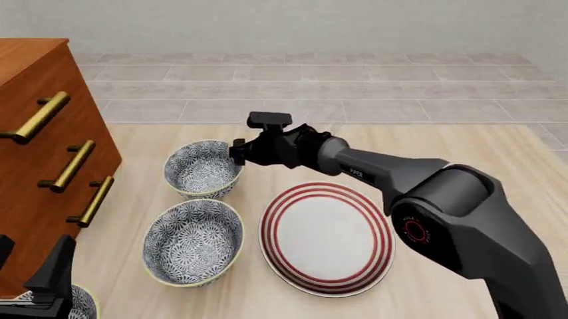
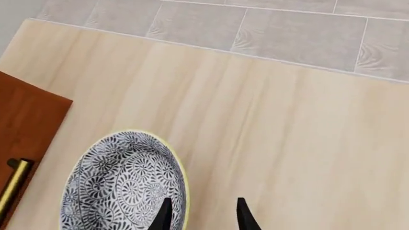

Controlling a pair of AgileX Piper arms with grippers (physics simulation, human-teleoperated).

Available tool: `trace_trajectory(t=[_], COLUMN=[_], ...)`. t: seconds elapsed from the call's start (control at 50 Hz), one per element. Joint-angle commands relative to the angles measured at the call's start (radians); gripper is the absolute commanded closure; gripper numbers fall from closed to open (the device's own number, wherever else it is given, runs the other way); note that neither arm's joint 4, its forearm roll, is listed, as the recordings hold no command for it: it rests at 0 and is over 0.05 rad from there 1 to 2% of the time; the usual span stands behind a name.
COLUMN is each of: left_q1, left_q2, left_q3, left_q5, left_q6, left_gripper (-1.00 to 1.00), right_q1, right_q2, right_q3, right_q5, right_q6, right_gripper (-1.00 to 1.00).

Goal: Pick up the bowl and put it in the front on the plate.

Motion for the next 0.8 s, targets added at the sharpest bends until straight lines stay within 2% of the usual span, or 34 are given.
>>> trace_trajectory(t=[0.02, 0.56, 0.62, 0.64, 0.66, 0.8], left_q1=[0.0, 0.0, 0.0, 0.0, 0.0, 0.0], left_q2=[0.0, 0.0, 0.0, 0.0, 0.0, 0.0], left_q3=[0.0, 0.0, 0.0, 0.0, 0.0, 0.0], left_q5=[0.0, 0.0, 0.0, 0.0, 0.0, 0.0], left_q6=[0.0, 0.0, 0.0, 0.0, 0.0, 0.0], left_gripper=[-1.0, -1.0, -1.0, -1.0, -1.0, -1.0], right_q1=[0.006, 0.01, 0.016, 0.033, 0.03, 0.026], right_q2=[0.029, 0.107, 0.102, 0.059, 0.057, 0.048], right_q3=[-0.006, -0.057, -0.039, 0.034, 0.032, 0.034], right_q5=[-0.012, -0.007, -0.025, -0.092, -0.085, -0.076], right_q6=[0.016, 0.035, 0.041, 0.069, 0.063, 0.05], right_gripper=[-1.0, -1.0, -1.0, -1.0, 1.0, 1.0])
